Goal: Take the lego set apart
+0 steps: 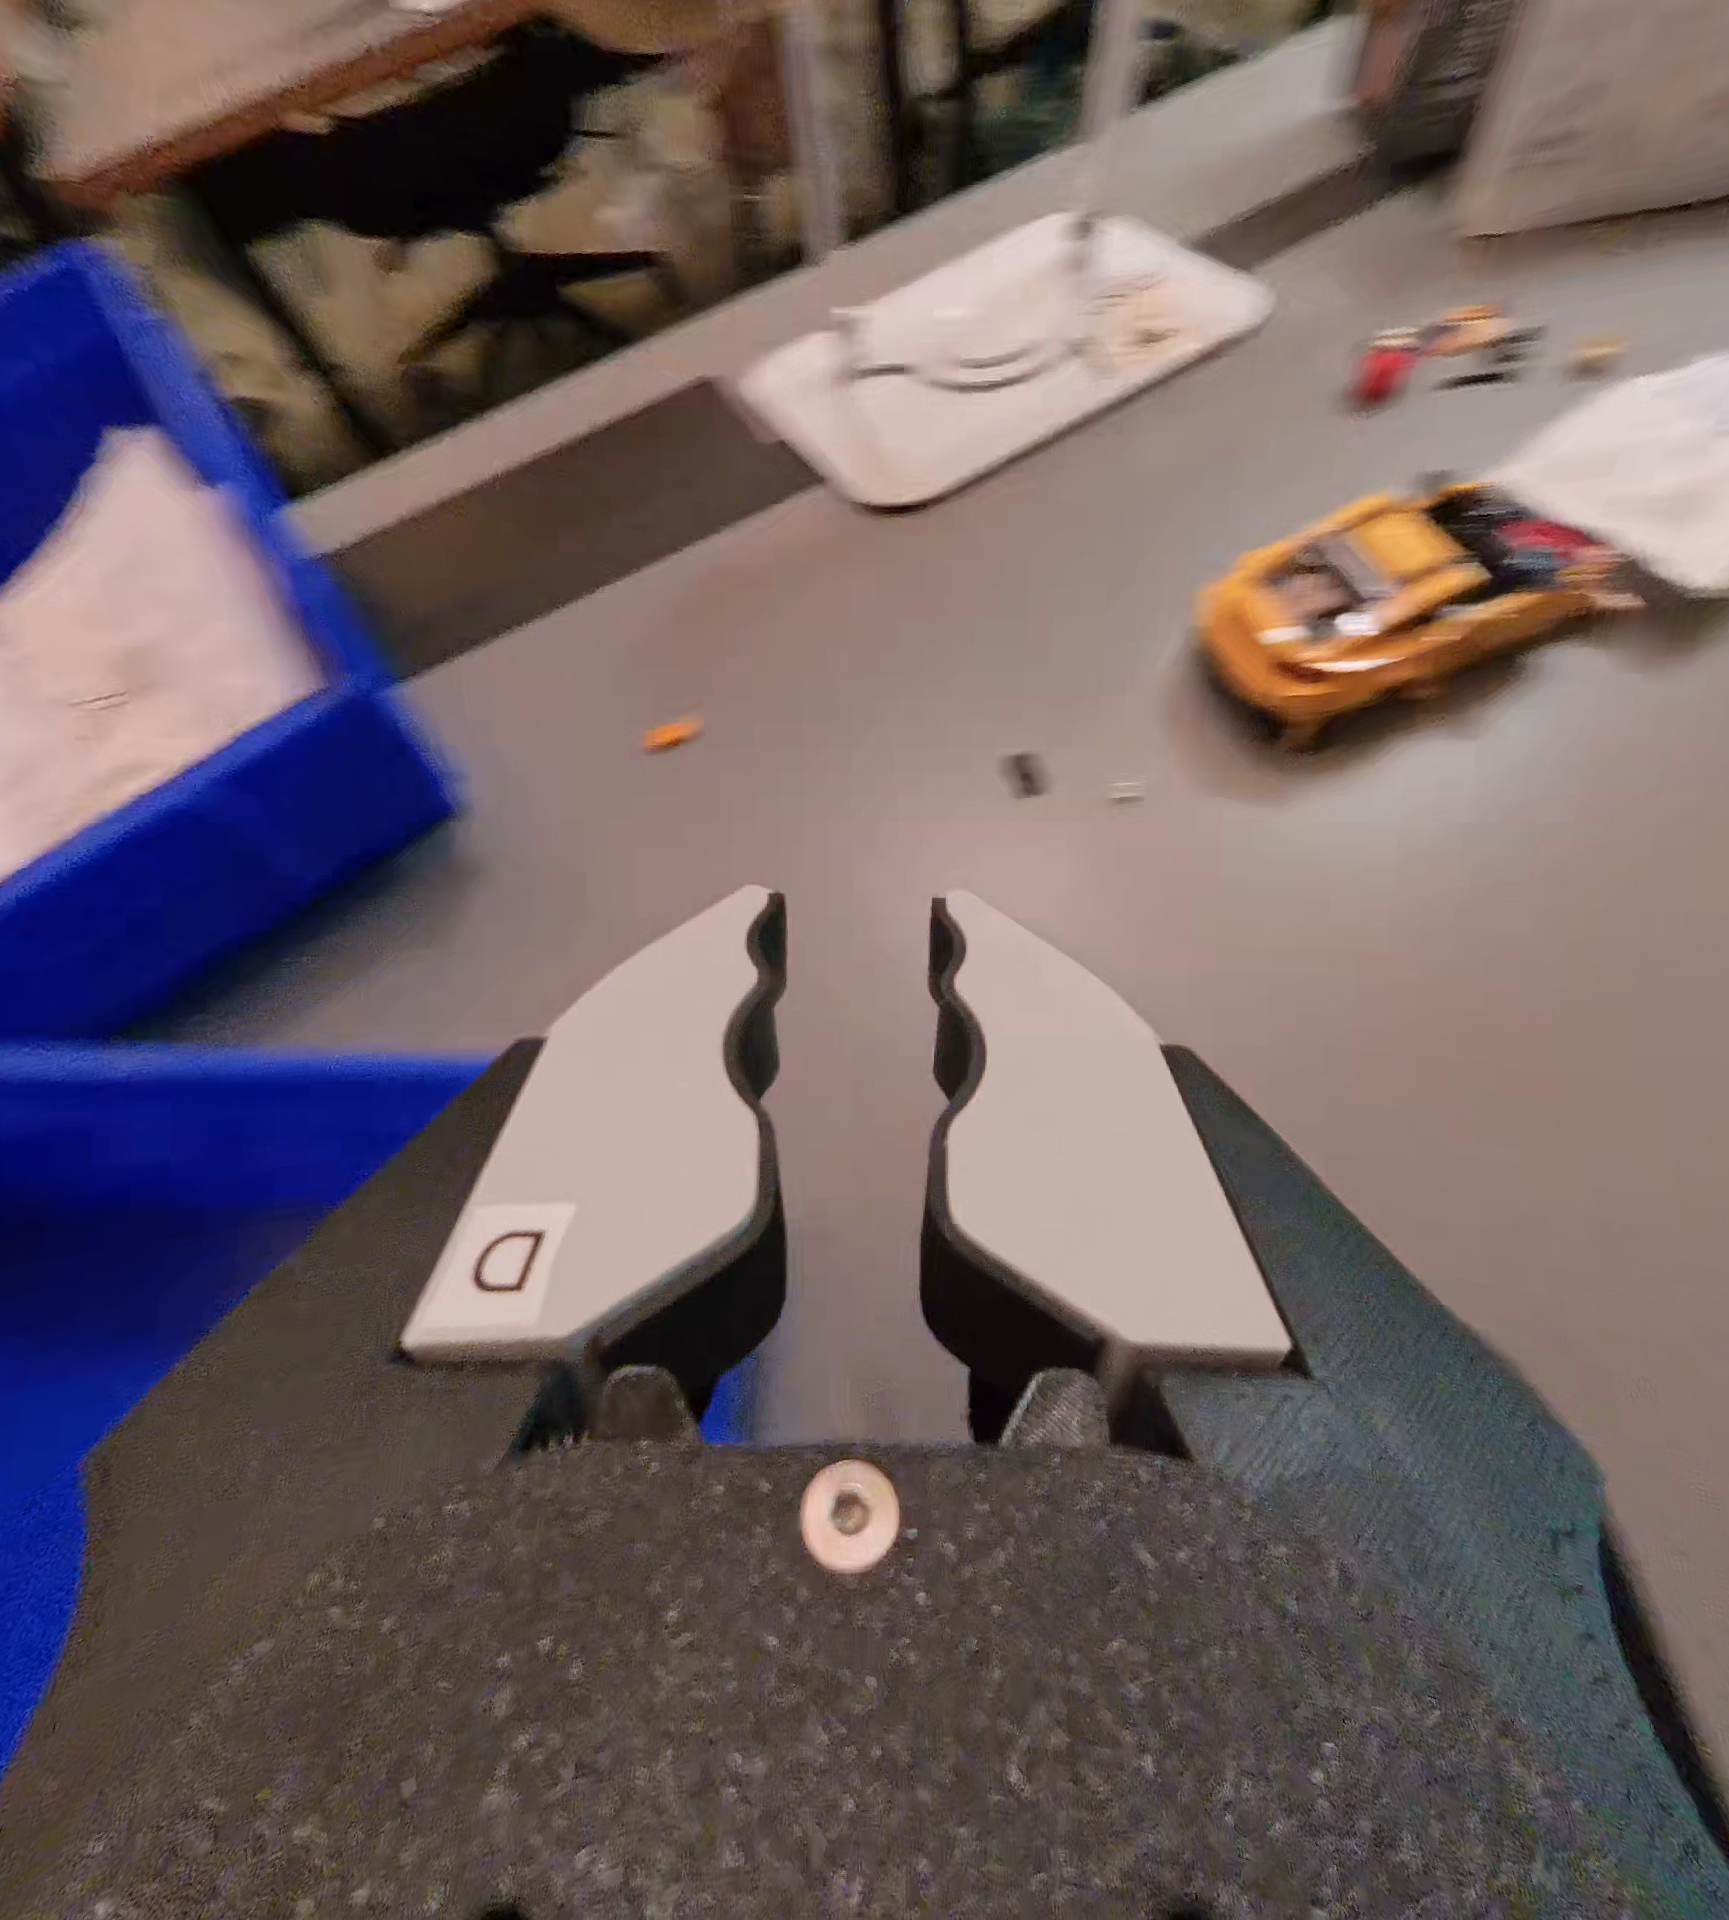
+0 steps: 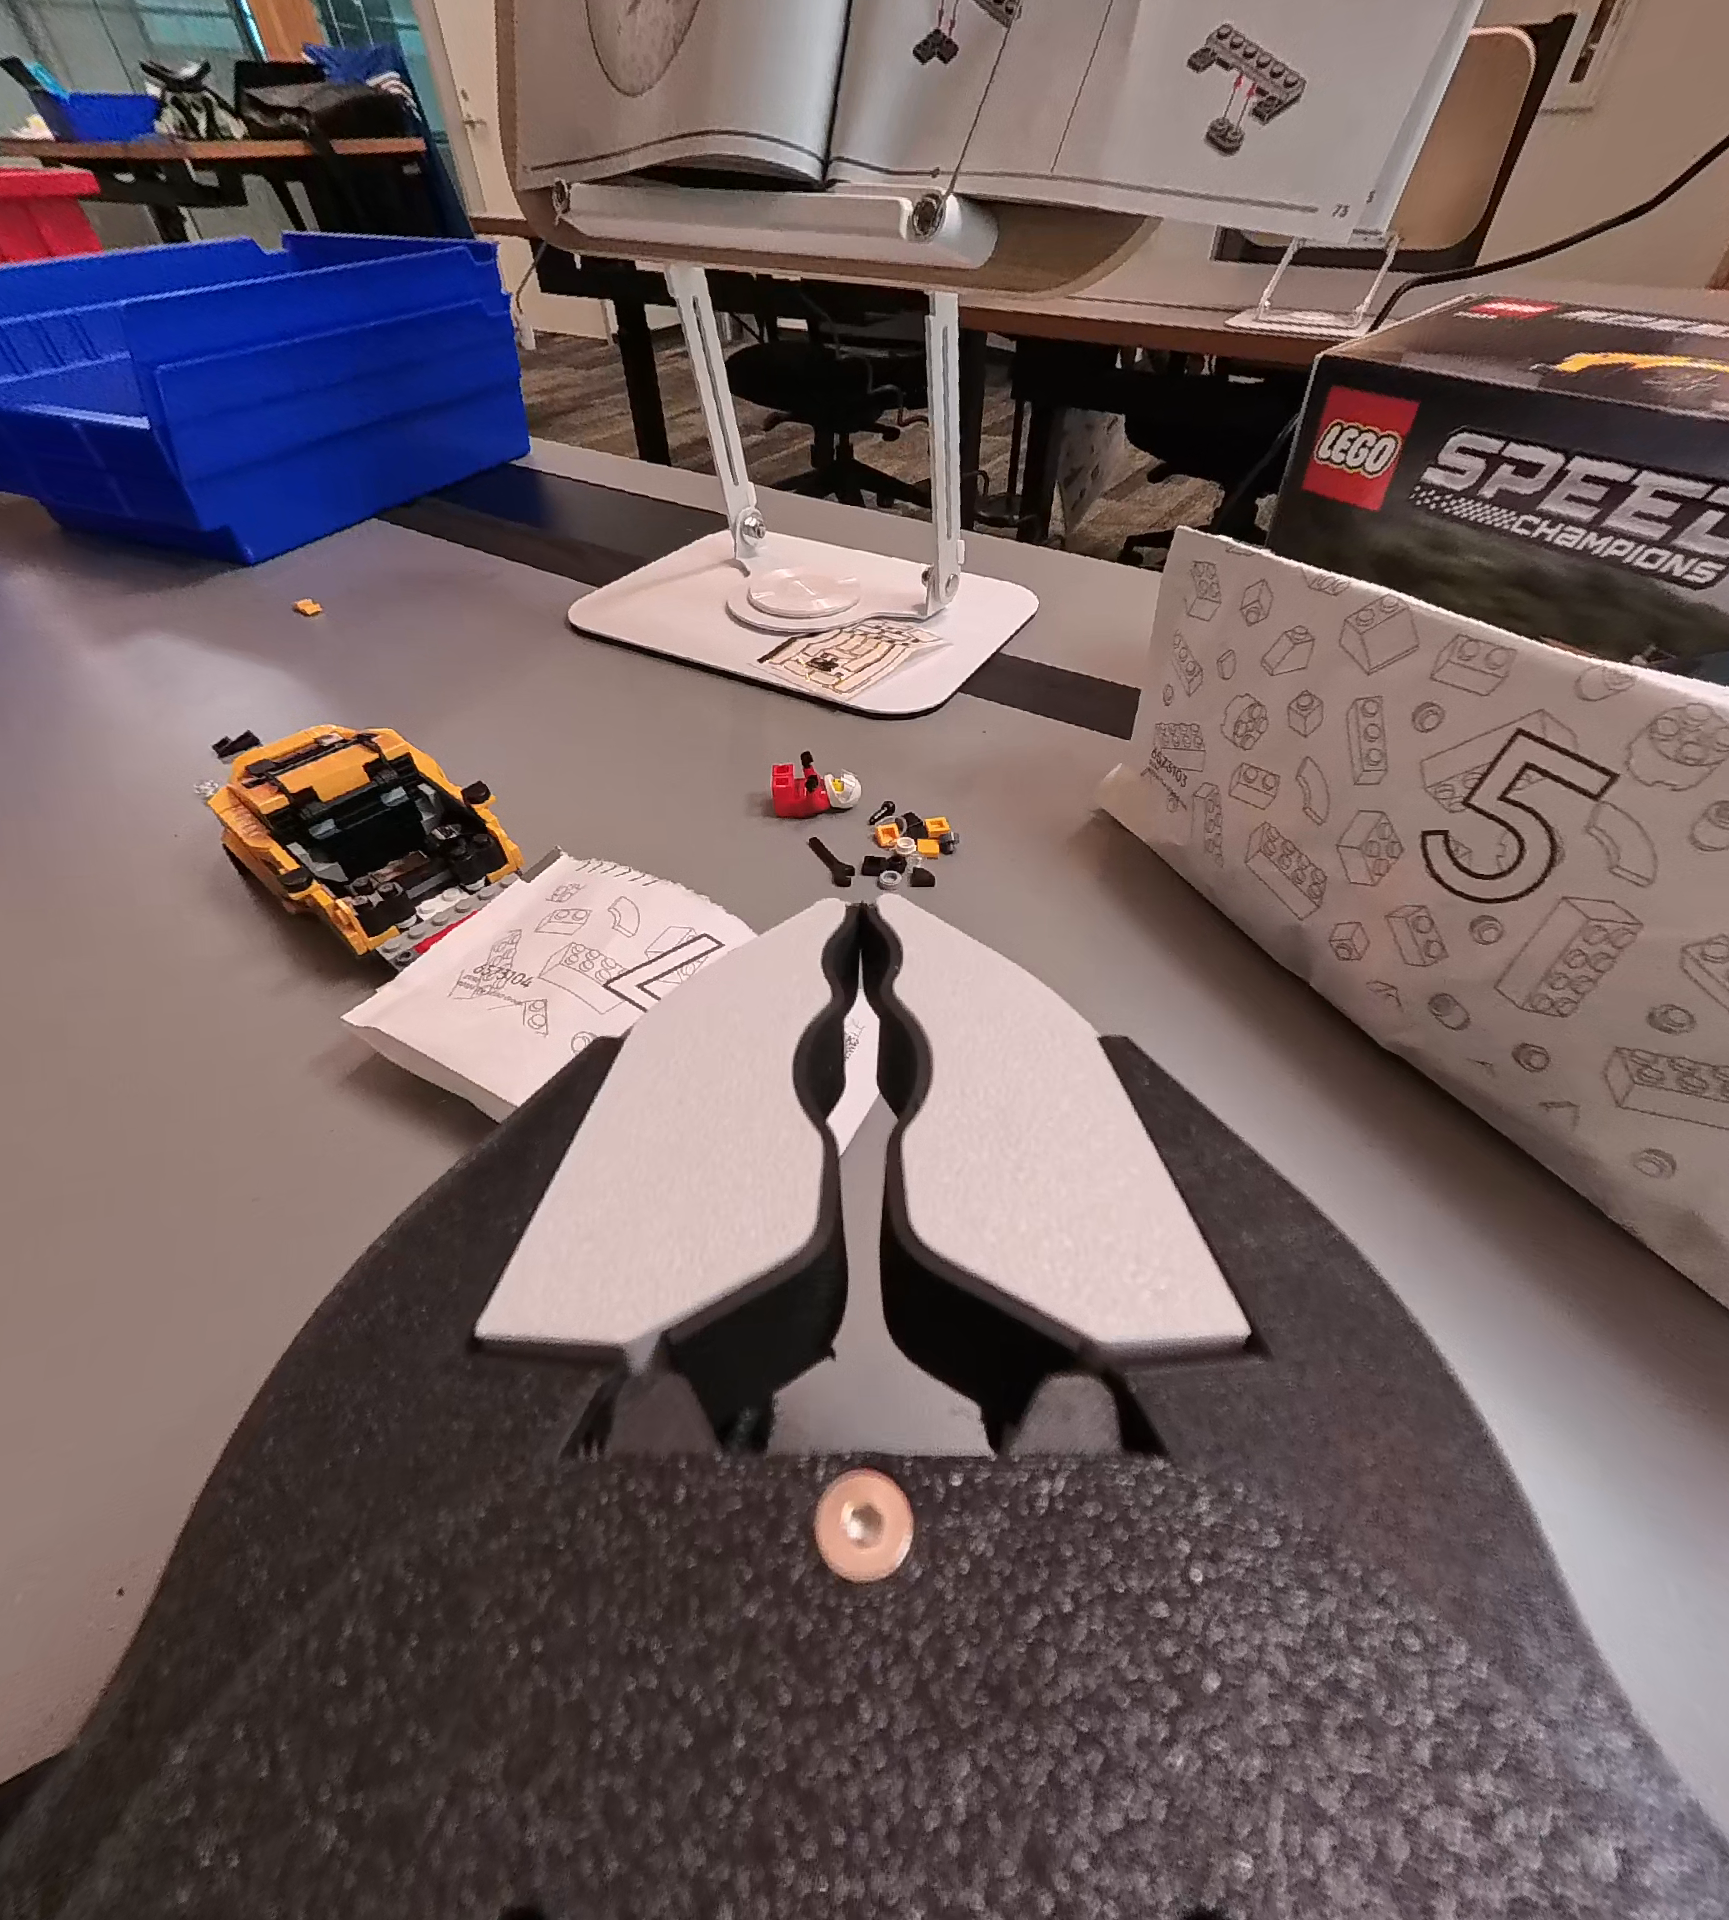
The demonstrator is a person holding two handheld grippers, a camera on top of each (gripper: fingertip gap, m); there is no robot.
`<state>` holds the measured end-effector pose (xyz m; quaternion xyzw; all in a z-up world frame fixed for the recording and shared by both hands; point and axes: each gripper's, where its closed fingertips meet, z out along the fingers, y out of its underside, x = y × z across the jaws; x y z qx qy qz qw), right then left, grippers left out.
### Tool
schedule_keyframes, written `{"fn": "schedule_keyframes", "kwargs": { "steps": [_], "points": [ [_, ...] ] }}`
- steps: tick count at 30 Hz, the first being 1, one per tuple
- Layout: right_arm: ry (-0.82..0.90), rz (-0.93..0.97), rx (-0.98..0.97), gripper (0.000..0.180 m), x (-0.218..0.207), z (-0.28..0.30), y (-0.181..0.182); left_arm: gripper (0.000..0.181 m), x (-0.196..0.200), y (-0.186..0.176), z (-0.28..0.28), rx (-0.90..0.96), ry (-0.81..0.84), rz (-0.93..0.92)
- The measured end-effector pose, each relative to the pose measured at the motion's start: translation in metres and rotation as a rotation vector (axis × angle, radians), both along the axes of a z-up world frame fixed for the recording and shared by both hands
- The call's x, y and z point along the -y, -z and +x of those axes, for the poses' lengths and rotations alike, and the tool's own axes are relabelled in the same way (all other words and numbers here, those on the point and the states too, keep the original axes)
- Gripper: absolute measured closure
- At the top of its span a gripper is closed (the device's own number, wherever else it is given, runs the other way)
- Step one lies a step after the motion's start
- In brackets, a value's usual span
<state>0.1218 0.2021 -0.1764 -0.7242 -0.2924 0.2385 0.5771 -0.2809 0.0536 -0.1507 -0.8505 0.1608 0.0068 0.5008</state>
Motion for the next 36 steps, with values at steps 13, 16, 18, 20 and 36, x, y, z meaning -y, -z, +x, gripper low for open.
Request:
{"fn": "schedule_keyframes", "kwargs": {
  "steps": [13, 16, 18, 20, 36],
  "points": [
    [0.026, 0.032, -0.019, 0.18, -0.001, 0.006, -0.009, 0.159, -0.081, 0.115, 0.097, 0.077, 0.28, -0.362],
    [0.04, 0.038, -0.03, 0.18, -0.002, 0.008, -0.012, 0.165, -0.084, 0.119, 0.098, 0.054, 0.284, -0.353],
    [0.043, 0.042, -0.031, 0.18, -0.002, 0.008, -0.012, 0.173, -0.084, 0.119, 0.099, 0.048, 0.286, -0.353],
    [0.044, 0.043, -0.03, 0.18, -0.002, 0.008, -0.012, 0.173, -0.082, 0.116, 0.097, 0.016, 0.287, -0.341],
    [0.172, 0.07, -0.039, 0.18, -0.014, 0.028, -0.017, 0.169, 0.03, 0.01, -0.113, 0.015, -0.456, -0.053]
  ]
}}
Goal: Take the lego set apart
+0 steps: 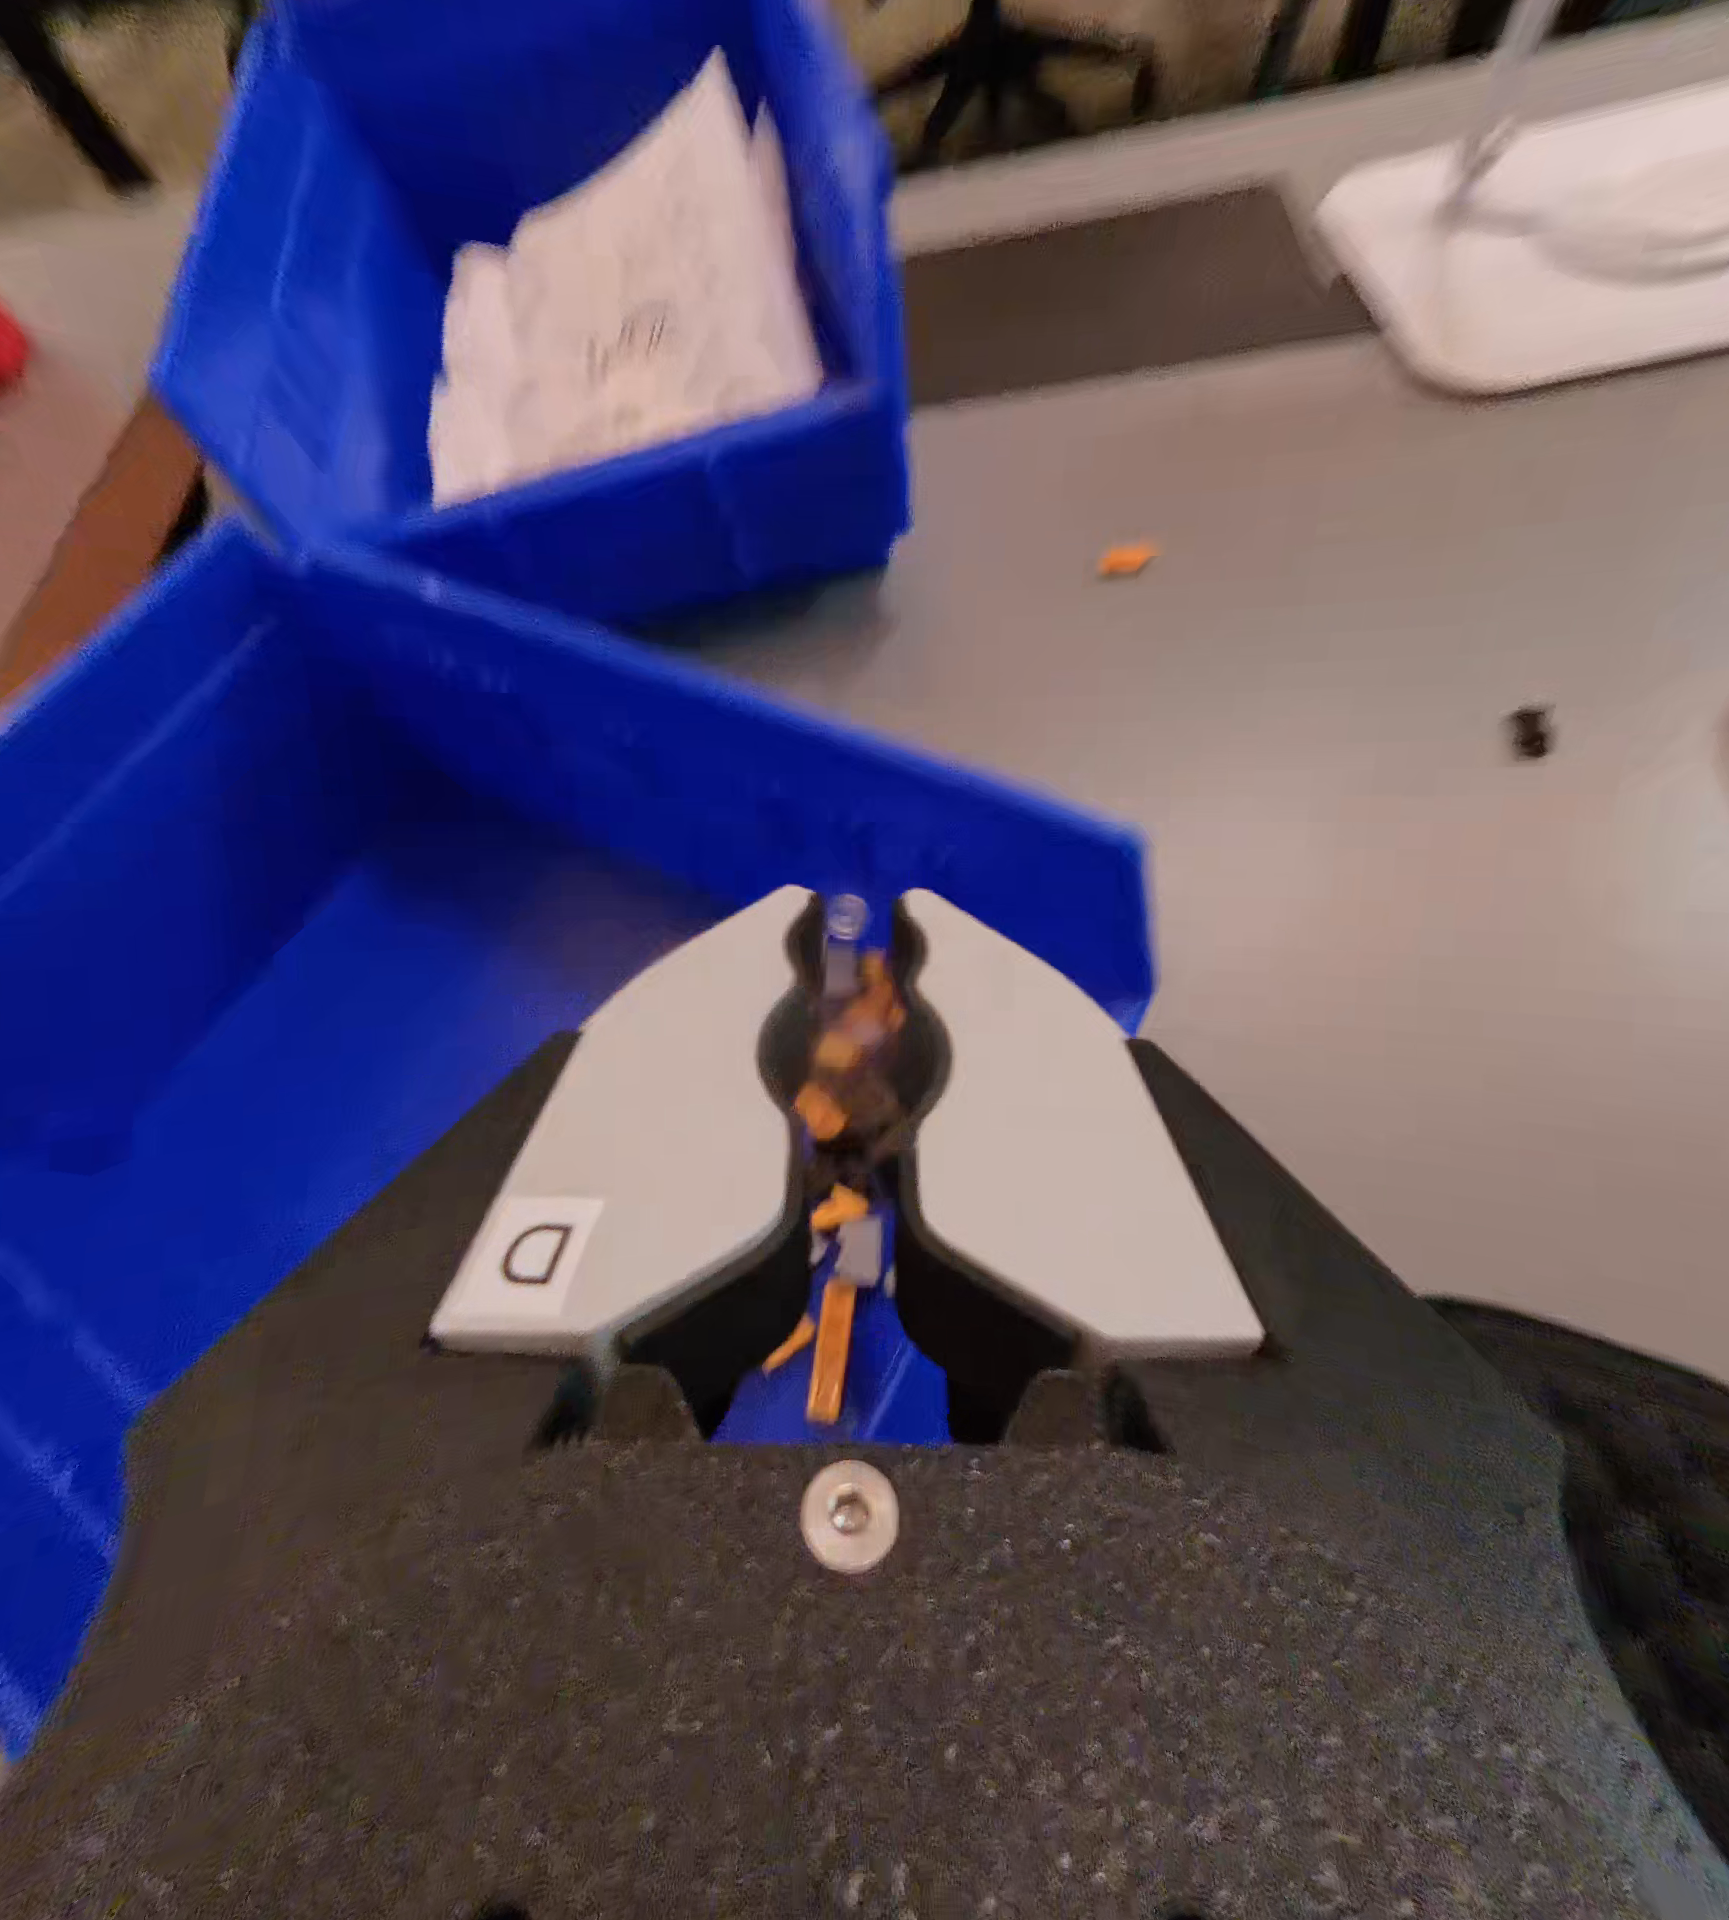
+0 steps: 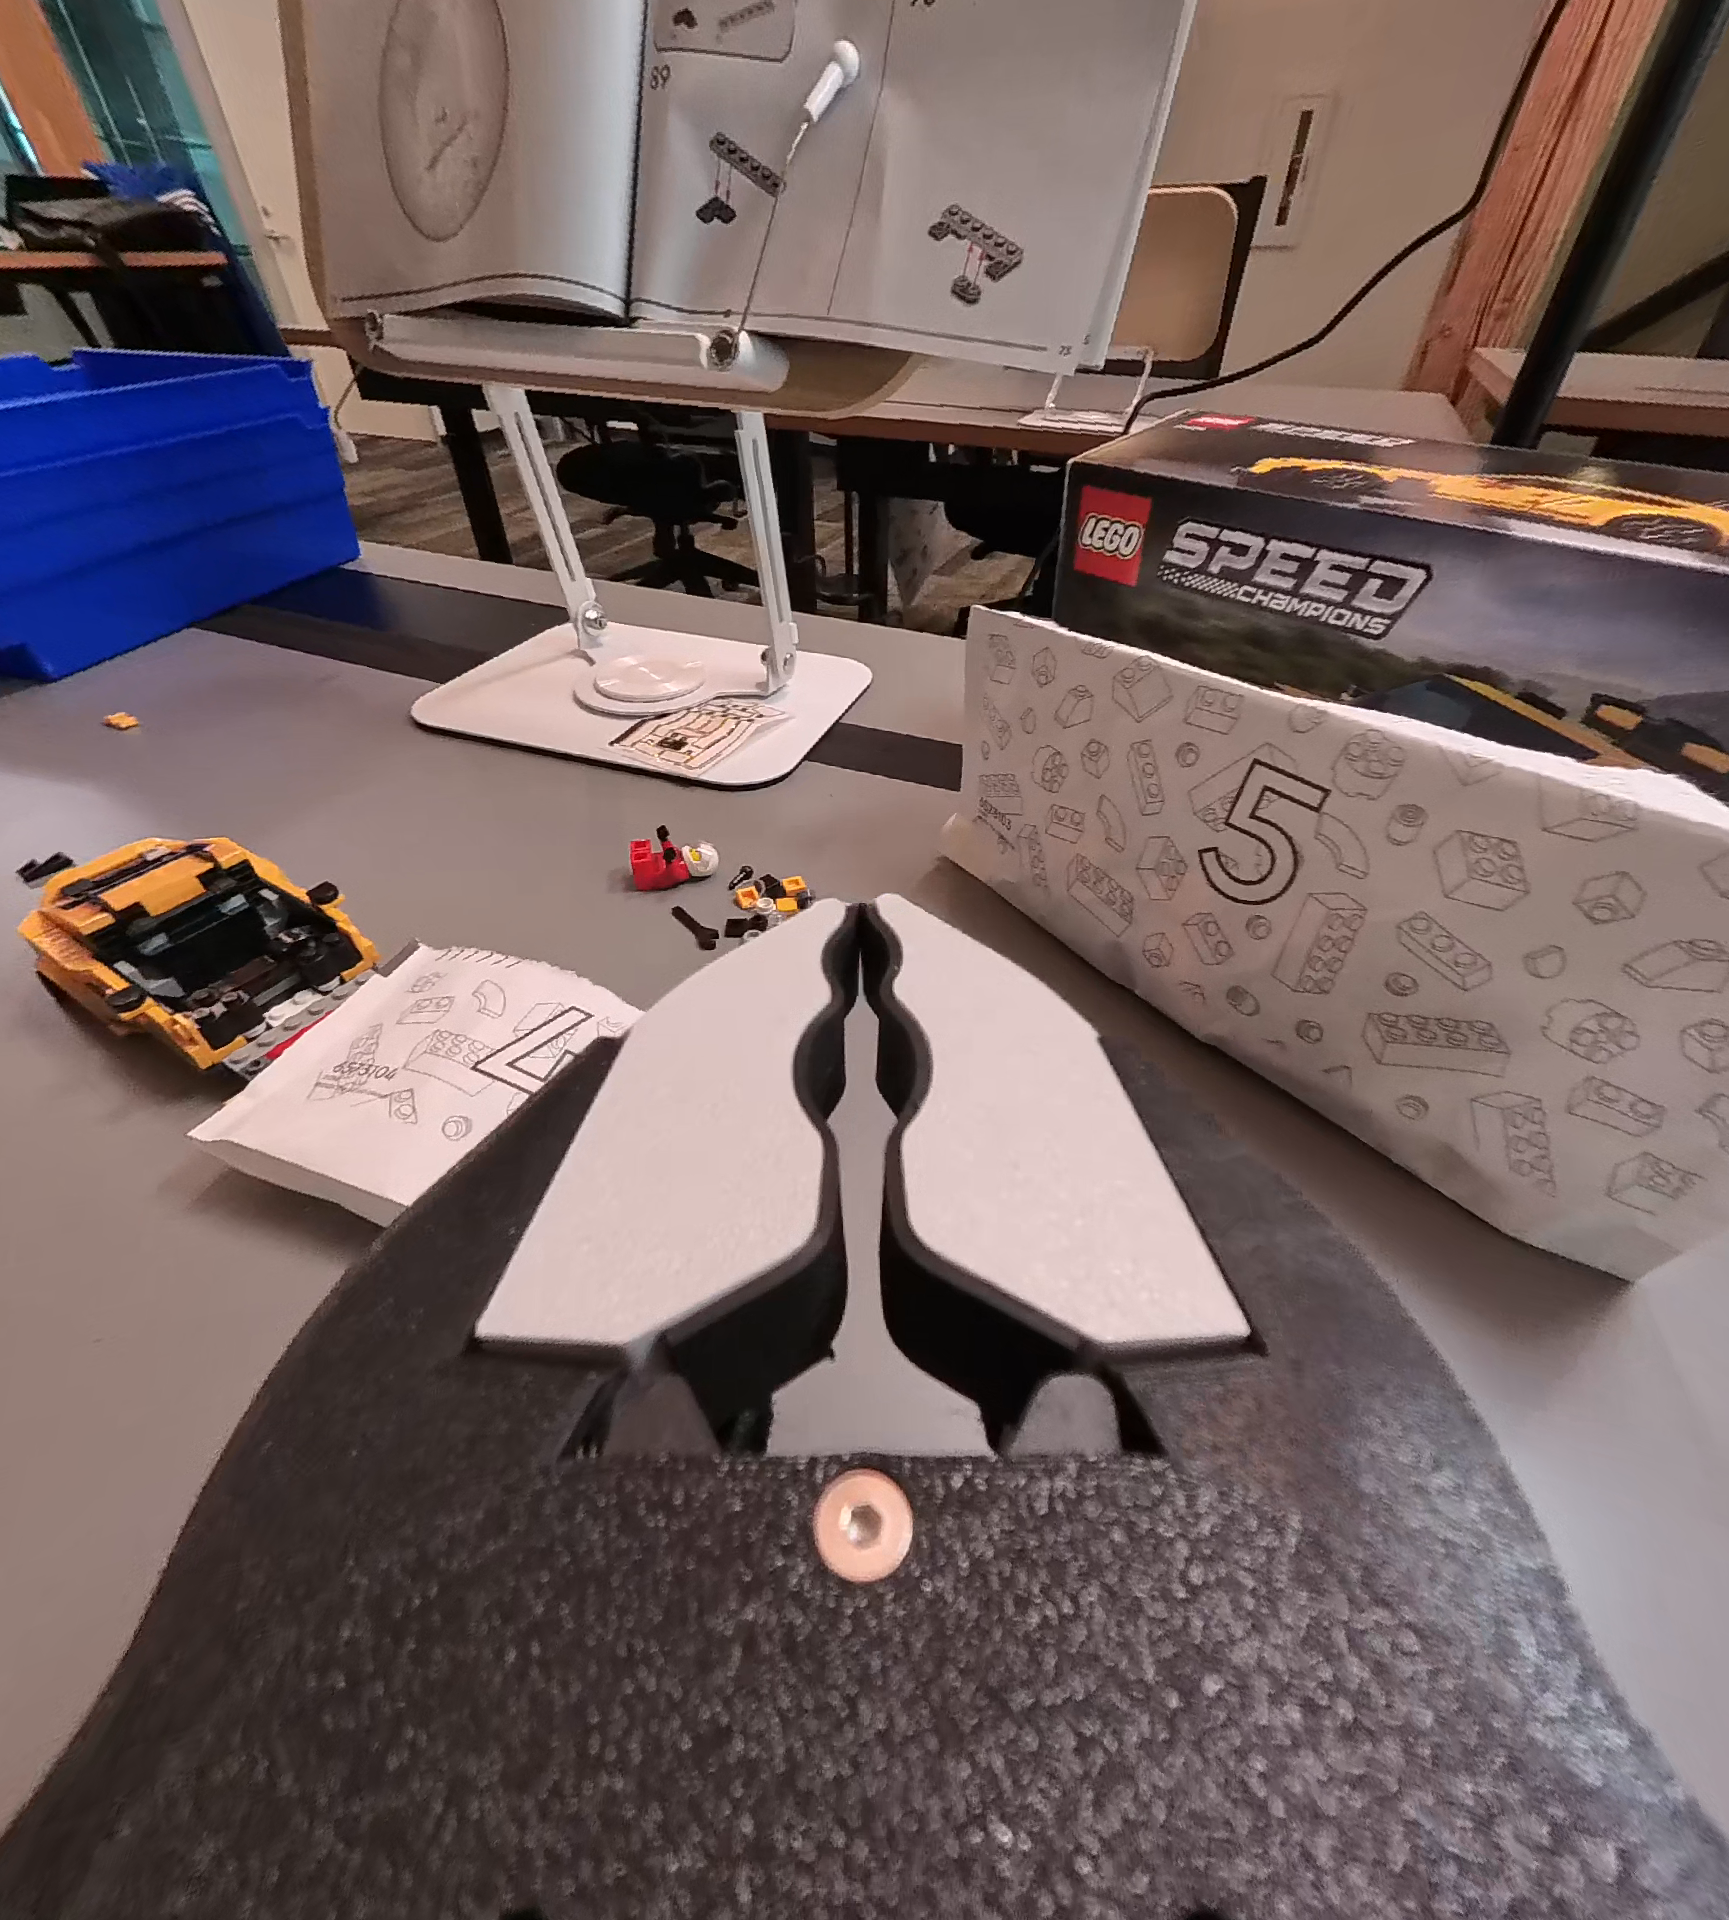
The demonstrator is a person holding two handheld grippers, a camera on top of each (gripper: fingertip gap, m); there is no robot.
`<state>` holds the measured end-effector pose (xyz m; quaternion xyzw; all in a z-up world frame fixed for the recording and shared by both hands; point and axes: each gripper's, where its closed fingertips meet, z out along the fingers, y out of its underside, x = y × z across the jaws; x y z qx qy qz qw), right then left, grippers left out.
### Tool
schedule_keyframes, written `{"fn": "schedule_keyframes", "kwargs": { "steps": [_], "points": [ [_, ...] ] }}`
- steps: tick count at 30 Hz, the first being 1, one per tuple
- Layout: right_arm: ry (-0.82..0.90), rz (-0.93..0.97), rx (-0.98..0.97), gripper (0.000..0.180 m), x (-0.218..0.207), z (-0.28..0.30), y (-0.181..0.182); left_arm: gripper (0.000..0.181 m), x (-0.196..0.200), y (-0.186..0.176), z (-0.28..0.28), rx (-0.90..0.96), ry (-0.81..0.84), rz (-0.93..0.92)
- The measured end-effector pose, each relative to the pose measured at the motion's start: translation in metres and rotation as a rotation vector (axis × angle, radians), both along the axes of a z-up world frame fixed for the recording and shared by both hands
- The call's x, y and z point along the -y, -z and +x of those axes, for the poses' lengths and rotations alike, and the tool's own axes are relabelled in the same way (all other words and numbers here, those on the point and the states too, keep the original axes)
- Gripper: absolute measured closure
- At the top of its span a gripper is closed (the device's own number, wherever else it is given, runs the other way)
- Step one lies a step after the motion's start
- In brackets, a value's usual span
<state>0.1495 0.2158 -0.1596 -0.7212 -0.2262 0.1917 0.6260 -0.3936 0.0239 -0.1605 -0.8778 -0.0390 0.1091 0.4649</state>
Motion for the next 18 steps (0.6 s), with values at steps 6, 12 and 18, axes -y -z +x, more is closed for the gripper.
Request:
{"fn": "schedule_keyframes", "kwargs": {
  "steps": [6, 12, 18],
  "points": [
    [-0.003, -0.002, 0.005, 0.18, 0.0, -0.001, 0.002, 0.149, 0.017, 0.025, -0.014, 0.031, -0.07, -0.089],
    [-0.007, 0.0, 0.002, 0.18, 0.0, -0.001, 0.001, 0.147, -0.003, -0.003, 0.025, 0.006, 0.049, 0.011],
    [-0.003, 0.013, 0.002, 0.18, 0.001, -0.001, -0.001, 0.156, -0.057, 0.025, 0.146, 0.115, 0.408, -0.043]
  ]
}}
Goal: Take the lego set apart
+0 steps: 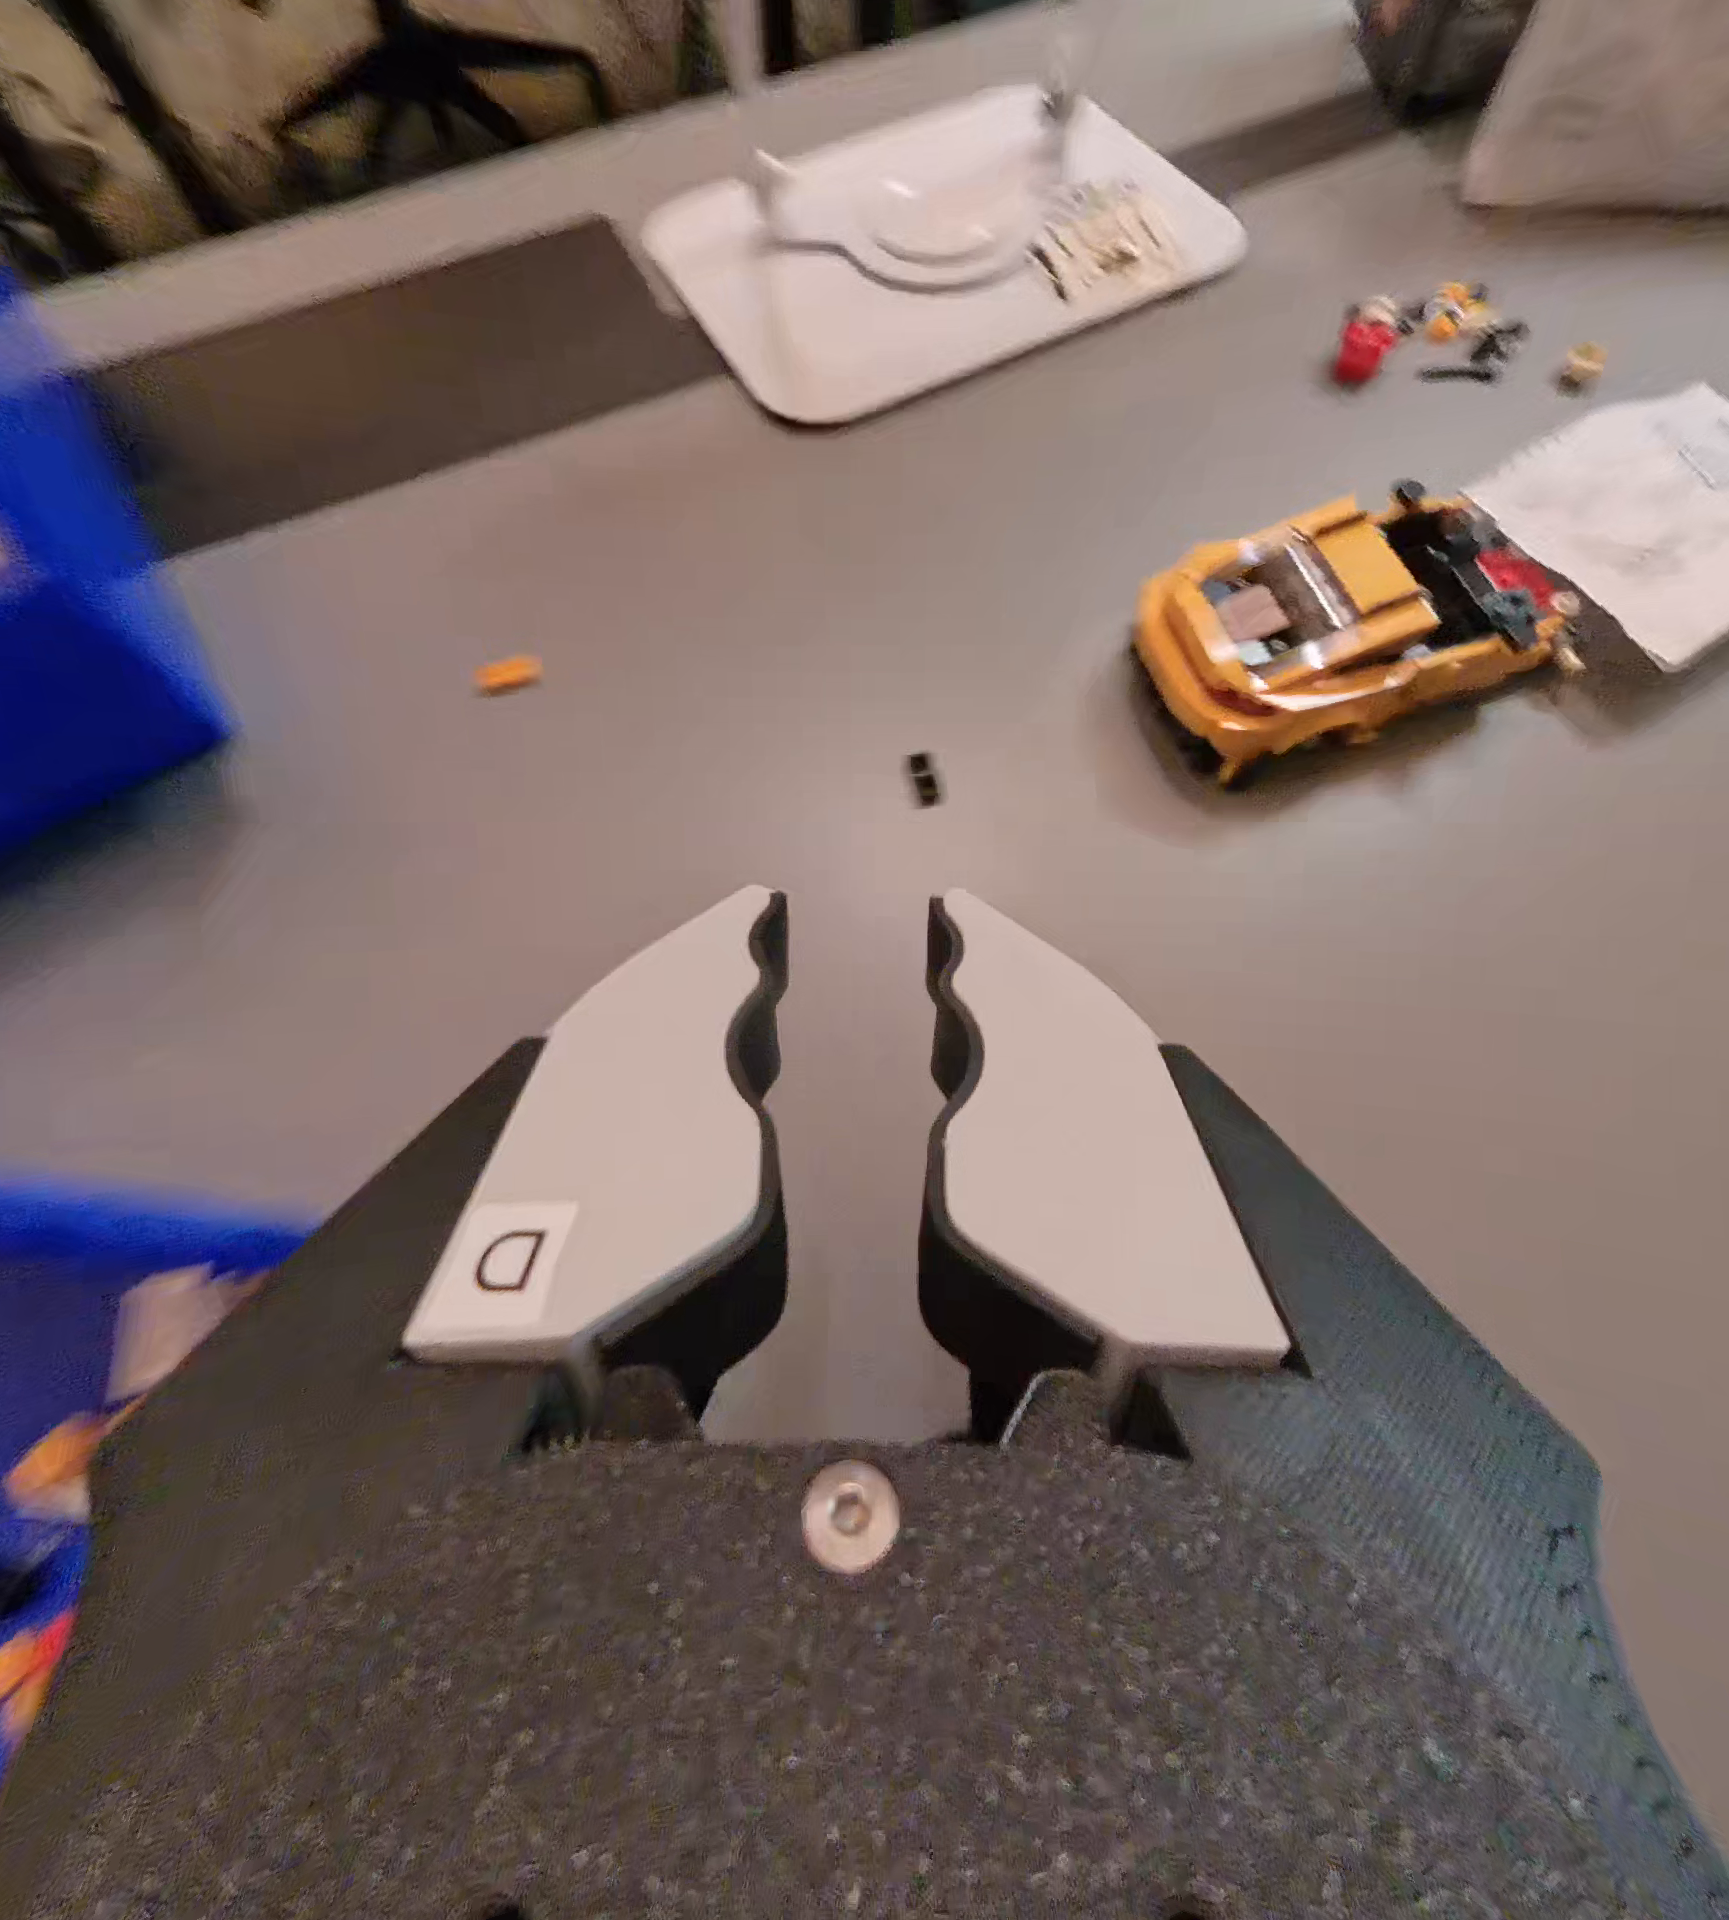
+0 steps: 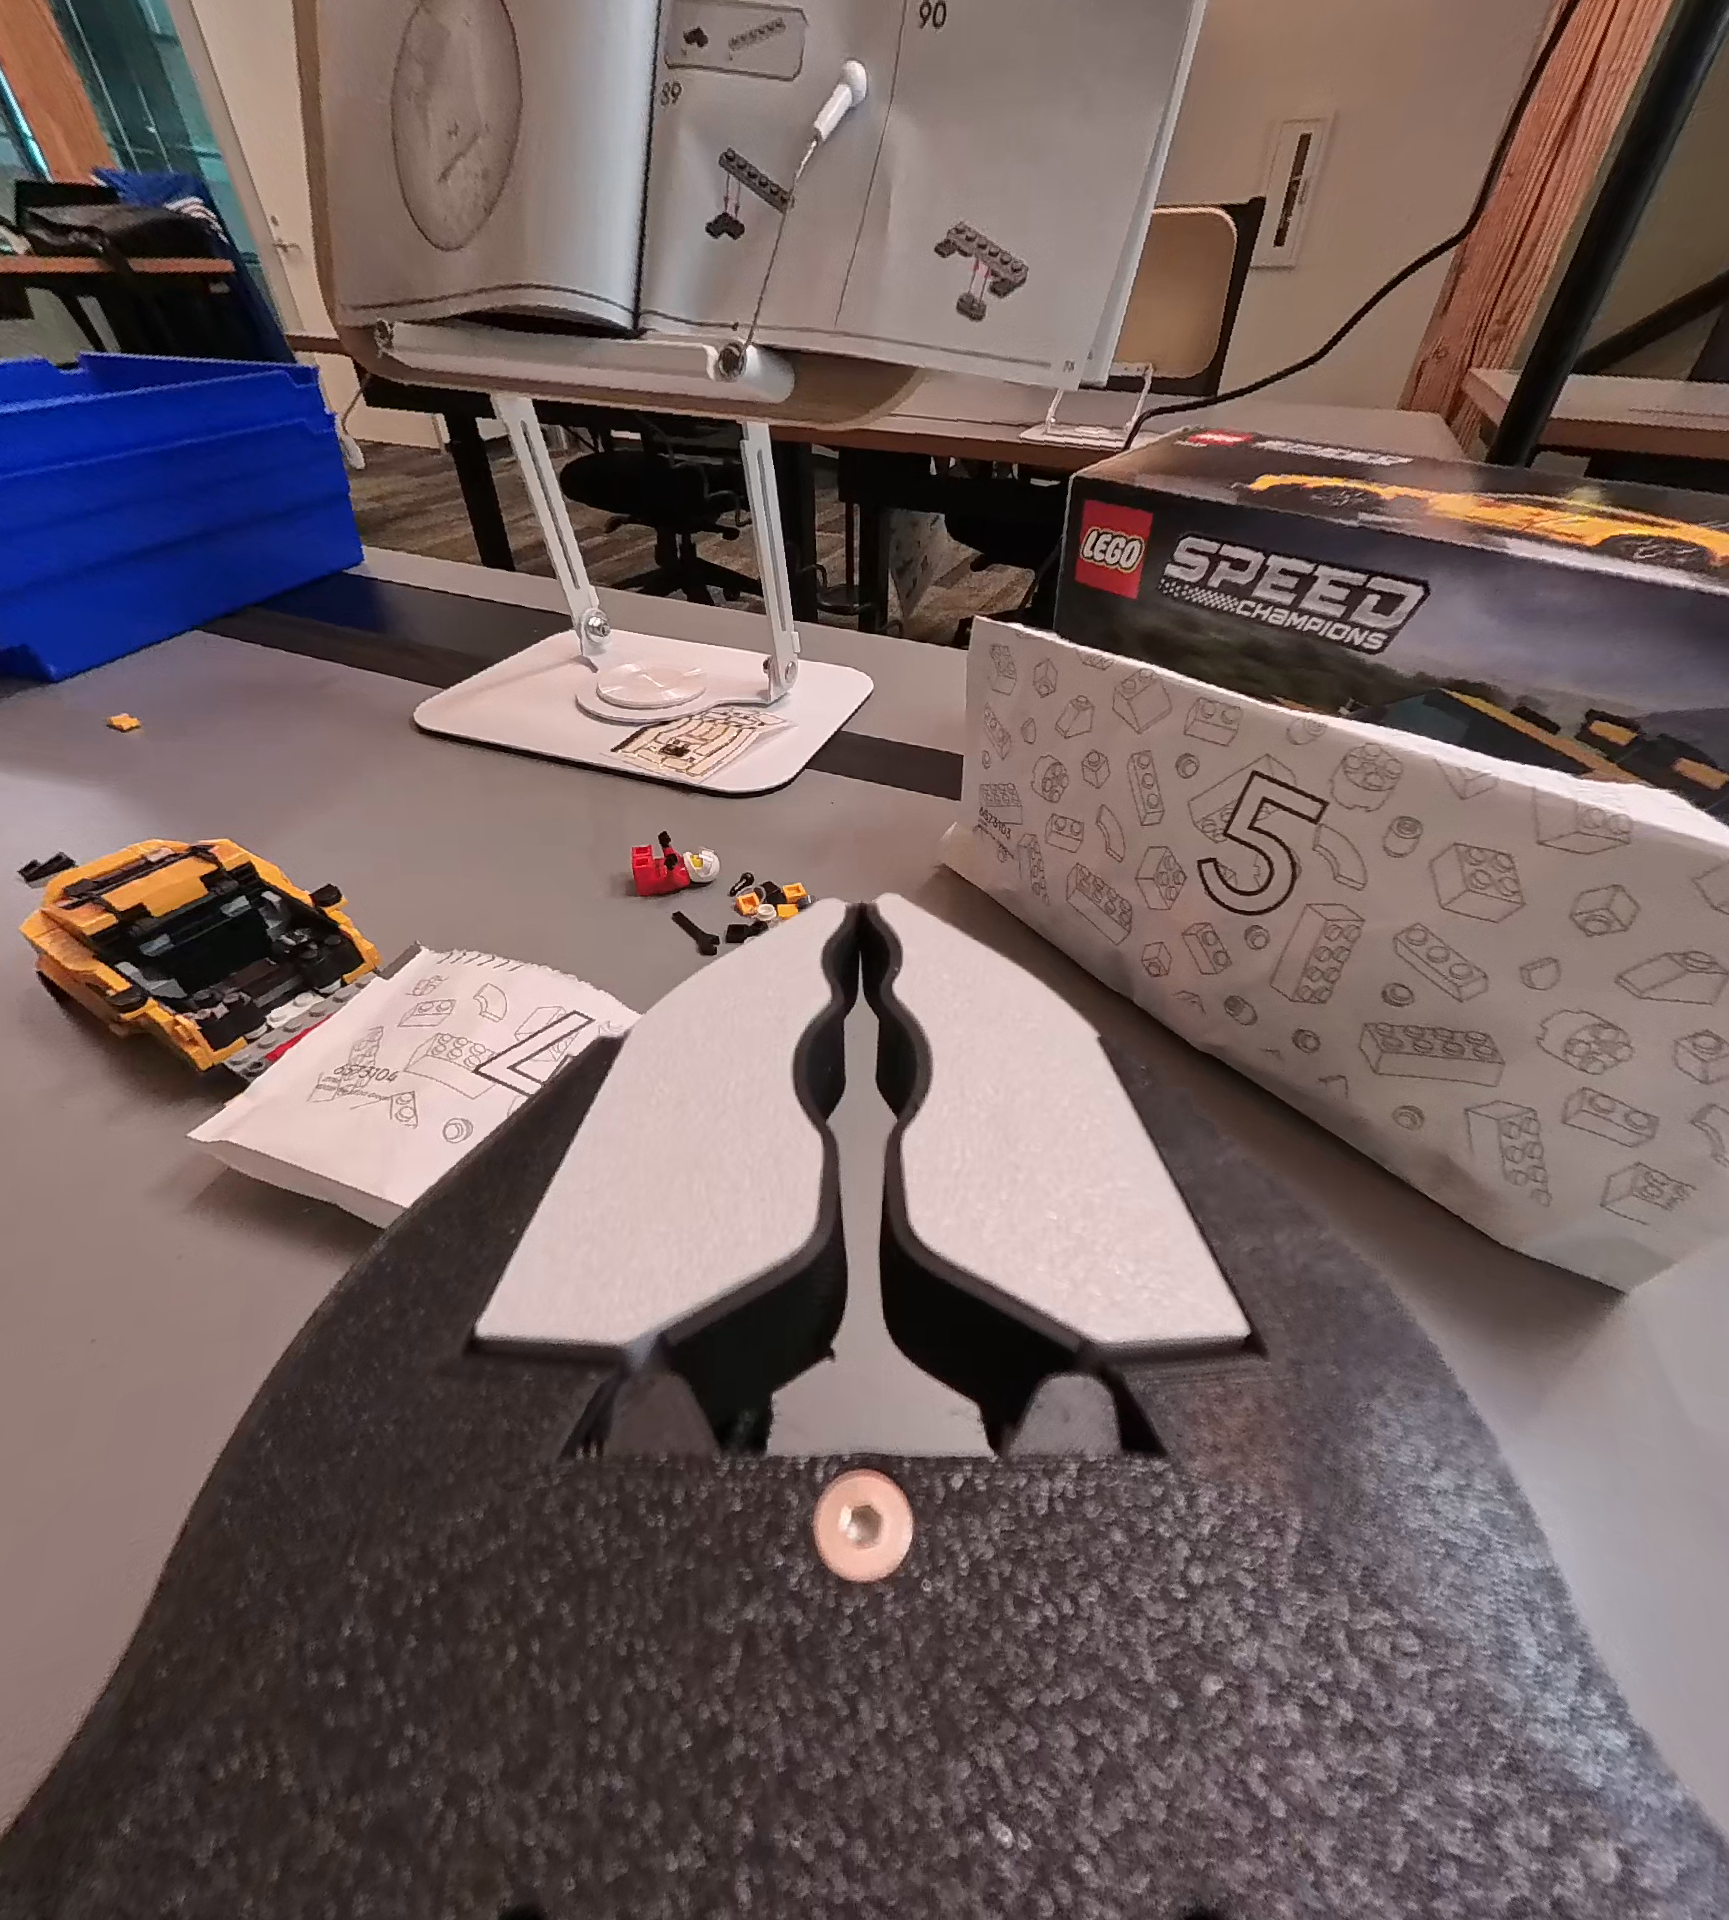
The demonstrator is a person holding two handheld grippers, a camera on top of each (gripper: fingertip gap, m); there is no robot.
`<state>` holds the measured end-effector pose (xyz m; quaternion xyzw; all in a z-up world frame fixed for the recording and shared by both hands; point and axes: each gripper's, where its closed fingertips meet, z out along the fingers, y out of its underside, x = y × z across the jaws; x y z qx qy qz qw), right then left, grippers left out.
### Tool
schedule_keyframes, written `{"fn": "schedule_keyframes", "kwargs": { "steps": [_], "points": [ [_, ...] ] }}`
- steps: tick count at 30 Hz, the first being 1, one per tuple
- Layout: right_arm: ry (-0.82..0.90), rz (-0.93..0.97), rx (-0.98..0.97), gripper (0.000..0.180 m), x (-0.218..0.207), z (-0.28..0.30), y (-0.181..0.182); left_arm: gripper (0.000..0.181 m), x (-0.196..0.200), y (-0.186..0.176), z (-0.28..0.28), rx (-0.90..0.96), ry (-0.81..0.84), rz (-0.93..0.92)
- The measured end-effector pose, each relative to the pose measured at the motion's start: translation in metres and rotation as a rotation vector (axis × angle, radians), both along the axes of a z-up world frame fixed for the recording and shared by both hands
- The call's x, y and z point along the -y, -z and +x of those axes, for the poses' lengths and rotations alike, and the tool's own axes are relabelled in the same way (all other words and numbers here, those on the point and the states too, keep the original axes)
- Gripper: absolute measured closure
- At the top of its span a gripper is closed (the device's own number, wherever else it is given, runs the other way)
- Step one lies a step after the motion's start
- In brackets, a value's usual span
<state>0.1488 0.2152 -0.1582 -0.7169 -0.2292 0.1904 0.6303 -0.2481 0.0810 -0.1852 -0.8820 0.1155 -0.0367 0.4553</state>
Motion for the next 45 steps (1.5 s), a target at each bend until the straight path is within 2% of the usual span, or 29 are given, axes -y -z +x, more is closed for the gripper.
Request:
{"fn": "schedule_keyframes", "kwargs": {
  "steps": [3, 6, 9, 14, 16, 19, 21, 23, 24, 26, 29, 31, 34, 37, 40, 43, 45],
  "points": [
    [0.007, 0.005, -0.007, 0.18, 0.0, 0.002, -0.002, 0.157, -0.029, 0.044, 0.025, -0.041, 0.069, -0.109],
    [0.006, 0.008, -0.007, 0.18, 0.0, 0.002, -0.003, 0.156, -0.054, 0.071, 0.033, -0.065, 0.088, -0.176],
    [0.007, 0.014, -0.007, 0.18, 0.0, 0.003, -0.004, 0.157, -0.069, 0.085, 0.032, -0.066, 0.081, -0.215],
    [0.005, 0.015, -0.006, 0.18, 0.001, 0.002, -0.005, 0.173, -0.074, 0.085, 0.035, -0.01, 0.089, -0.207],
    [0.004, 0.017, -0.002, 0.18, 0.001, 0.002, -0.004, 0.173, -0.068, 0.08, 0.035, -0.019, 0.102, -0.206],
    [0.011, 0.021, -0.005, 0.18, 0.0, 0.004, -0.006, 0.173, -0.047, 0.032, 0.031, 0.02, 0.099, -0.08],
    [0.014, 0.019, -0.006, 0.18, 0.0, 0.004, -0.005, 0.173, -0.022, -0.016, 0.002, -0.006, -0.008, 0.053],
    [0.01, 0.014, -0.006, 0.18, 0.0, 0.003, -0.004, 0.173, 0.012, -0.055, -0.046, -0.002, -0.184, 0.154],
    [0.006, 0.011, -0.007, 0.18, 0.0, 0.002, -0.003, 0.173, 0.028, -0.059, -0.072, -0.003, -0.264, 0.15],
    [-0.005, 0.005, -0.008, 0.18, 0.0, 0.0, -0.002, 0.173, 0.053, -0.037, -0.119, -0.018, -0.39, 0.01],
    [-0.004, 0.007, 0.0, 0.18, 0.0, -0.001, -0.001, 0.148, 0.066, -0.006, -0.143, 0.003, -0.443, -0.124],
    [0.003, 0.007, -0.006, 0.18, 0.0, 0.001, -0.002, 0.135, 0.064, -0.004, -0.148, -0.053, -0.46, -0.139],
    [0.006, 0.002, -0.005, 0.18, -0.001, 0.002, 0.0, 0.13, 0.04, -0.025, -0.138, -0.09, -0.427, -0.066],
    [0.004, 0.002, -0.004, 0.18, -0.001, 0.002, 0.0, 0.139, 0.0, -0.052, -0.109, -0.123, -0.313, -0.002],
    [0.0, 0.003, -0.008, 0.18, -0.001, 0.002, -0.001, 0.145, -0.049, -0.059, -0.07, -0.14, -0.187, -0.004],
    [0.0, 0.013, -0.008, 0.18, 0.0, 0.002, -0.004, 0.141, -0.1, -0.015, -0.049, -0.105, -0.144, -0.14],
    [0.002, 0.022, -0.014, 0.18, 0.001, 0.003, -0.007, 0.144, -0.127, 0.021, -0.053, -0.065, -0.187, -0.212]
  ]
}}
